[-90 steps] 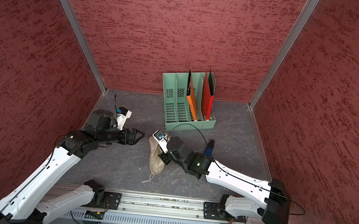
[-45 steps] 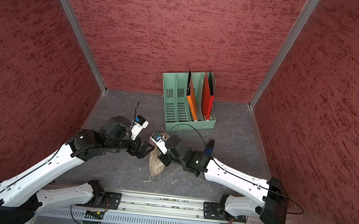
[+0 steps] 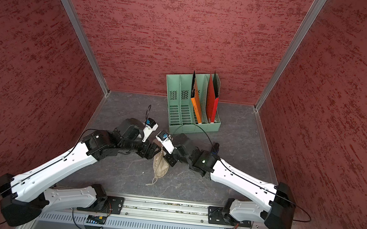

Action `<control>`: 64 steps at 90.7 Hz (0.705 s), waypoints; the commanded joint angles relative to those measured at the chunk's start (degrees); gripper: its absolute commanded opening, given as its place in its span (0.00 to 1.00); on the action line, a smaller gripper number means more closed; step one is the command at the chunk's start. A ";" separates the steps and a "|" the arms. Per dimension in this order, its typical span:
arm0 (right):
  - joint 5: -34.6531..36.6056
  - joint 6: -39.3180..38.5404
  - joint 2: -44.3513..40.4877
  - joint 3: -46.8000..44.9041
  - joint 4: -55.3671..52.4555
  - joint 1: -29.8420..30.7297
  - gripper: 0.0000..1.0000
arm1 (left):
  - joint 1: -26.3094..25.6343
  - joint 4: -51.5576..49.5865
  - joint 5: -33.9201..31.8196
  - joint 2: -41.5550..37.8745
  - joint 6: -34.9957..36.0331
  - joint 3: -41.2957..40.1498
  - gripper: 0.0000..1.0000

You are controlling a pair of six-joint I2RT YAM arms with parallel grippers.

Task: Close the soil bag
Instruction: Adjust the soil bag at the center of the board.

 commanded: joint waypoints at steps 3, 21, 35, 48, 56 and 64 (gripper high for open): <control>-2.26 1.15 -0.03 1.50 0.85 -0.84 0.00 | -0.28 1.71 1.20 0.71 0.47 1.11 0.84; -3.15 1.46 2.20 2.68 0.91 -0.95 0.00 | -0.52 2.93 1.96 -1.22 -0.58 -0.66 0.87; -3.90 1.96 3.53 3.32 1.46 -1.17 0.00 | -1.23 2.61 2.92 0.89 -0.58 0.29 0.89; -3.96 2.02 3.96 4.01 1.85 -1.35 0.00 | -1.30 3.39 2.15 1.72 -0.58 0.06 0.87; -3.98 2.16 3.73 3.95 2.00 -1.49 0.00 | -1.19 2.70 1.35 2.32 0.07 0.82 0.83; -4.32 2.00 3.51 4.20 2.04 -1.56 0.00 | -1.22 2.35 1.09 3.17 0.38 1.24 0.78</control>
